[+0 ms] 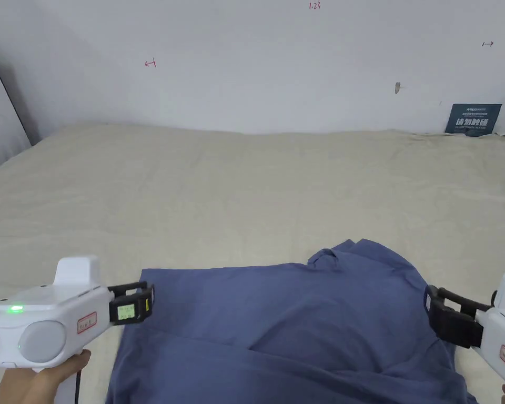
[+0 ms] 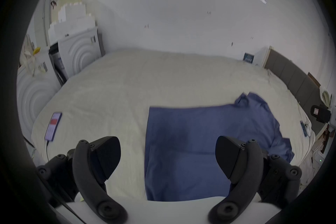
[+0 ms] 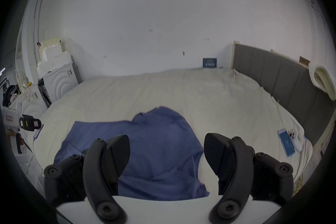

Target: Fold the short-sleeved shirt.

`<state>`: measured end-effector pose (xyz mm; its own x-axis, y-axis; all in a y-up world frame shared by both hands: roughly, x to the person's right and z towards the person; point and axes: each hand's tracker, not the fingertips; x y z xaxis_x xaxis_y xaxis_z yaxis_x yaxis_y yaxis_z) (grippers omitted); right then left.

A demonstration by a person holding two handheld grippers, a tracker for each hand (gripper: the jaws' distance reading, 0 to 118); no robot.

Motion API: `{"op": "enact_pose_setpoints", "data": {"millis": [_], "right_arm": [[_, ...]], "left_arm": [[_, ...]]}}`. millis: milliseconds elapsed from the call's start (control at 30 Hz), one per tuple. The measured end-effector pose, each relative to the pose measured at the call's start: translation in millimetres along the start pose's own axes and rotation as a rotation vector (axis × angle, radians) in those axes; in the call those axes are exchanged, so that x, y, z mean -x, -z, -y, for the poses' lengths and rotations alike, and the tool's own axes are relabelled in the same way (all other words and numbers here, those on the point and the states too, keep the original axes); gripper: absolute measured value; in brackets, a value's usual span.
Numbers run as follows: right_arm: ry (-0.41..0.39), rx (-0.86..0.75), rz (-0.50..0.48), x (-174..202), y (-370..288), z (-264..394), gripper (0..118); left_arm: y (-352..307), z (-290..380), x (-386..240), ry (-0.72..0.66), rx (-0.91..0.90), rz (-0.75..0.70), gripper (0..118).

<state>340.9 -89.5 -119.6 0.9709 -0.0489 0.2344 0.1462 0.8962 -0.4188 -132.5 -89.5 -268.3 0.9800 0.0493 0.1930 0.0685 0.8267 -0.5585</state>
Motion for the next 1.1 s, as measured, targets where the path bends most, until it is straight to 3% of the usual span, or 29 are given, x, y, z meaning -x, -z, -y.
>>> {"op": "enact_pose_setpoints", "data": {"millis": [100,167,233,267,333,400,667,1100], "right_arm": [[-0.017,-0.043,0.003,8.7,2.0,-8.8,86],[-0.016,-0.068,0.005,12.7,3.5,-11.6,79],[-0.033,-0.104,0.013,22.1,1.4,-14.7,59],[-0.044,-0.115,0.019,24.6,2.3,-15.0,38],[-0.058,-0.143,0.039,26.1,6.9,-14.8,5],[-0.059,-0.162,0.04,27.5,10.2,-13.7,1],[-0.06,-0.169,0.047,31.9,29.8,-20.4,0],[-0.058,-0.112,0.057,28.5,77.5,-25.6,0]], "left_arm": [[3.5,-10.8,-8.4,-0.012,-0.062,0.005,100],[8.9,-14.8,-12.9,-0.015,-0.102,0.011,84],[11.6,-14.9,-17.7,-0.022,-0.158,0.015,64],[14.0,-13.7,-19.4,-0.018,-0.171,0.011,47],[18.3,-11.7,-25.2,-0.003,-0.199,0.004,27],[22.1,-8.8,-29.0,0.017,-0.214,0.009,0],[53.9,-15.8,-30.0,0.033,-0.177,0.024,0],[198.2,-63.8,16.0,-0.012,0.168,0.067,0]]}}
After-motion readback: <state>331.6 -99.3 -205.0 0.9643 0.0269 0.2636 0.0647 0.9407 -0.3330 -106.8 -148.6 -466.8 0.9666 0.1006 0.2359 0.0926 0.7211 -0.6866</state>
